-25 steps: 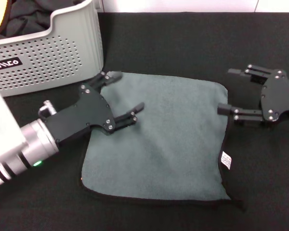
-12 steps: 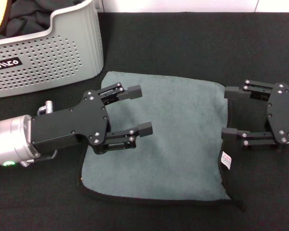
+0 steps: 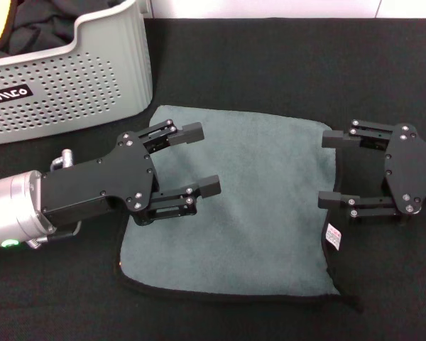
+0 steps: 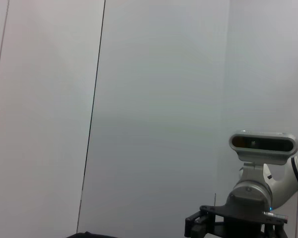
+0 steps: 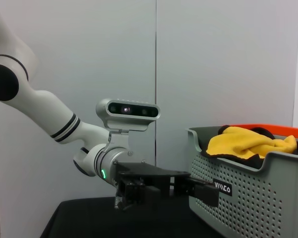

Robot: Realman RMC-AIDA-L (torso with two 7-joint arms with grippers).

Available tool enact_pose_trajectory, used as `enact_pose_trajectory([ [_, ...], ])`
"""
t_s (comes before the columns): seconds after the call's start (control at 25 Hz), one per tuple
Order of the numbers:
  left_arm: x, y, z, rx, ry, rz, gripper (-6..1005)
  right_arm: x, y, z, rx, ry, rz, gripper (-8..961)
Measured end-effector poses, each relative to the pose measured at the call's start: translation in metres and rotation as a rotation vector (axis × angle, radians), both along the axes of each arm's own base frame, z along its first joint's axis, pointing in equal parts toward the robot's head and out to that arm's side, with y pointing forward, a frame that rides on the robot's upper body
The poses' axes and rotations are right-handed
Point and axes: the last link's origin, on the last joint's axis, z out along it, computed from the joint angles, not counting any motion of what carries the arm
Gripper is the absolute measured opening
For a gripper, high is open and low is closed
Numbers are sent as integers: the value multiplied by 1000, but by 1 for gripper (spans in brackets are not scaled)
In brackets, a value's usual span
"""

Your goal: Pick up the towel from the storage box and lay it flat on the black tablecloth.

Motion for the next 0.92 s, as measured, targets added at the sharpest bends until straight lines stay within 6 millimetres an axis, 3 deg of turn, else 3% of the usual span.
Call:
enact_pose_trajectory([
  [0.92,-3,-3,-2,7,0,17,817,0,4,-2,11,-2,-14,785],
])
